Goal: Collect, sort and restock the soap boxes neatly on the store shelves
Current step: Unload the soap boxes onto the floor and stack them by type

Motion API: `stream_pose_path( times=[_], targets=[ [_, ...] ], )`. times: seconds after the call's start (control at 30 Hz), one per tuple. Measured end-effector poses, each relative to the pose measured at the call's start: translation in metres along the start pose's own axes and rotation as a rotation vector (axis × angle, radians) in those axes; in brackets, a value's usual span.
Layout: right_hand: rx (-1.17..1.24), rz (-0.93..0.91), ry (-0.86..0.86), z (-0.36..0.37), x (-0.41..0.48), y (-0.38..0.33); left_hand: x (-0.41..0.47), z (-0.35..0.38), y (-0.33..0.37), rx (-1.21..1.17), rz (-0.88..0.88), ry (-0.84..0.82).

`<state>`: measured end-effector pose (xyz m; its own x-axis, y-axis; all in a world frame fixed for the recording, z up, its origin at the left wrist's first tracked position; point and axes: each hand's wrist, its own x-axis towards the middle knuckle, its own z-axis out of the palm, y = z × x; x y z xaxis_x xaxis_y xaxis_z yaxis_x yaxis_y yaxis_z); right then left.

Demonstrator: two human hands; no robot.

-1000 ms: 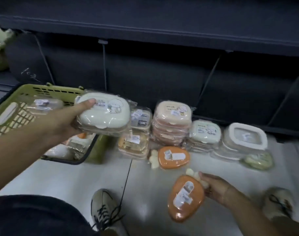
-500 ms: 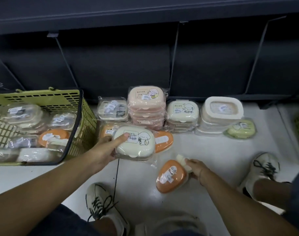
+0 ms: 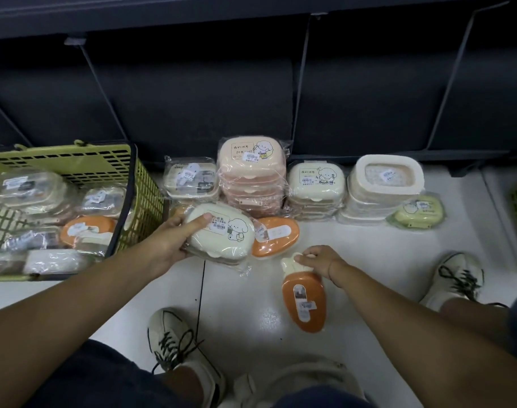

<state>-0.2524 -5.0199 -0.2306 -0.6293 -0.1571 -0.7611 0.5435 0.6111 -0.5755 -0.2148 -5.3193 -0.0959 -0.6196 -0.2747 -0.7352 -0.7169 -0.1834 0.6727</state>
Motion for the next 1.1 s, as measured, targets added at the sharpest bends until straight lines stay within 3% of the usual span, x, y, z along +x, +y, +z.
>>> stream_pose_path(
  times=[0.27, 0.47, 0.6, 0.67, 0.8, 0.93, 1.0, 1.1],
  targets=[
    [-0.056, -0.072, -0.011, 0.021, -0.004, -0.014, -0.001, 0.003, -0.016, 0.064, -0.046, -0.074],
    [0.214, -0.163, 0.144, 0.024, -0.045, -0.054, -0.009, 0.017, -0.017, -0.021, -0.048, -0.108],
    [0.624, -0.046, -0.222, 0.036, -0.083, -0.079, -0.012, 0.023, -0.019, -0.038, -0.034, -0.170],
    [0.744, -0.023, -0.301, 0.041, -0.090, -0.079, -0.012, 0.024, -0.017, -0.004, 0.004, -0.226],
    [0.815, -0.034, -0.191, 0.032, -0.090, -0.070, -0.012, 0.020, -0.009, 0.414, 0.204, -0.215],
    [0.875, -0.041, -0.025, -0.003, -0.083, -0.053, 0.023, -0.012, -0.018, 1.274, 0.369, -0.041],
    [0.852, -0.055, 0.049, -0.020, -0.082, -0.046, 0.040, -0.023, -0.026, 1.437, 0.324, -0.035],
    [0.888, -0.073, 0.115, -0.045, -0.082, -0.038, 0.039, -0.020, -0.026, 1.500, 0.305, -0.053]
  ],
)
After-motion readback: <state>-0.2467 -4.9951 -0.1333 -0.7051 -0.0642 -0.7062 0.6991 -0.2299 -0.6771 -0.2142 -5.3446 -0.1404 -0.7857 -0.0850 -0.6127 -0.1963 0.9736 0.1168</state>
